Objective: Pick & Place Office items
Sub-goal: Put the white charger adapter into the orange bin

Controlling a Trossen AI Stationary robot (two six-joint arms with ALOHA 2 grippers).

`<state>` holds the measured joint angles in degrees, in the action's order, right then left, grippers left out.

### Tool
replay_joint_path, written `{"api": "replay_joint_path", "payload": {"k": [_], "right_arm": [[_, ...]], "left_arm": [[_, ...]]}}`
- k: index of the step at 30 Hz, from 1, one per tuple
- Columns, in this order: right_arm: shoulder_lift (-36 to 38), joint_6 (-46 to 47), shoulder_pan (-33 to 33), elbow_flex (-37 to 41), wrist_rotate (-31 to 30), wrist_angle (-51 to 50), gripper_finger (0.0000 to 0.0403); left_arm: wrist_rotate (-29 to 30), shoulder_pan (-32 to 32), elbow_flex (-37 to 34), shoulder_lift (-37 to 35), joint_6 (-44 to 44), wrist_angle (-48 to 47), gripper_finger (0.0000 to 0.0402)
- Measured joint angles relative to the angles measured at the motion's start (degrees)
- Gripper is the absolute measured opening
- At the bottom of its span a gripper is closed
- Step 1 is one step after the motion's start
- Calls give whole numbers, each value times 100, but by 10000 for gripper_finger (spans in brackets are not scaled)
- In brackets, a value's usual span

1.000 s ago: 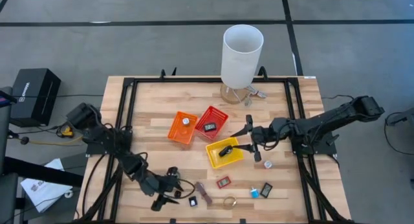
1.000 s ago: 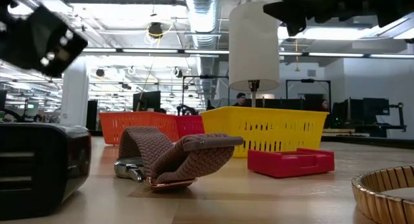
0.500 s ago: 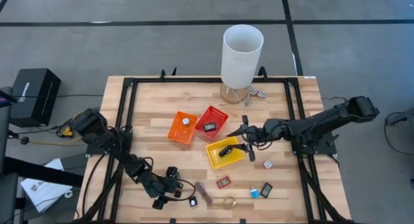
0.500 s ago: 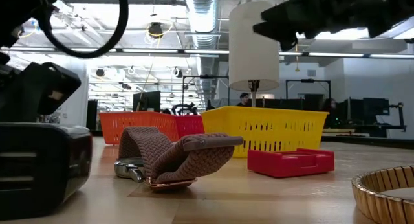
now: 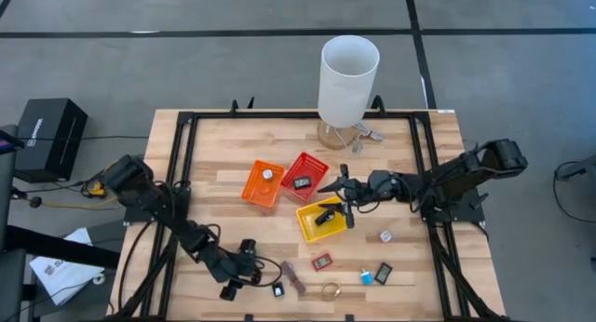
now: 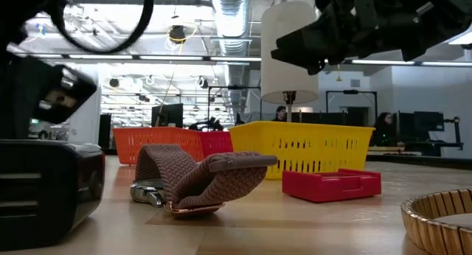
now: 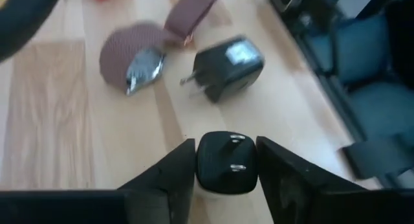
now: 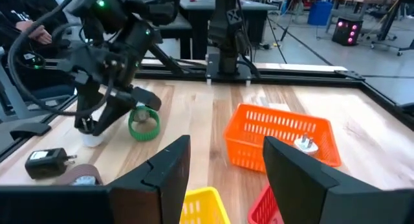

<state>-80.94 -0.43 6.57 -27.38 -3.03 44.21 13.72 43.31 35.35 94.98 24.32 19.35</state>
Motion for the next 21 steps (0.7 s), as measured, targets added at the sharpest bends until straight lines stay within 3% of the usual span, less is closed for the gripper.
{"api": "replay_joint_path", "payload": {"k": [6,11,16,21], "right_arm": [[125,-210,0,0,1,20,186],[107,-304,0,-4,2,161,186],[102,-309,0,-4,2,121,186],[105,-316,2,-4,2,124,186]], "left_arm": [[0,-109,0,-718,-75,-85,122],[366,-489,2,-1493,-1116,-132,140],[440,-1412,3,-2157,-1987,-674,127],[490,-2620,4,-2510,-2105,-1725,132]]}}
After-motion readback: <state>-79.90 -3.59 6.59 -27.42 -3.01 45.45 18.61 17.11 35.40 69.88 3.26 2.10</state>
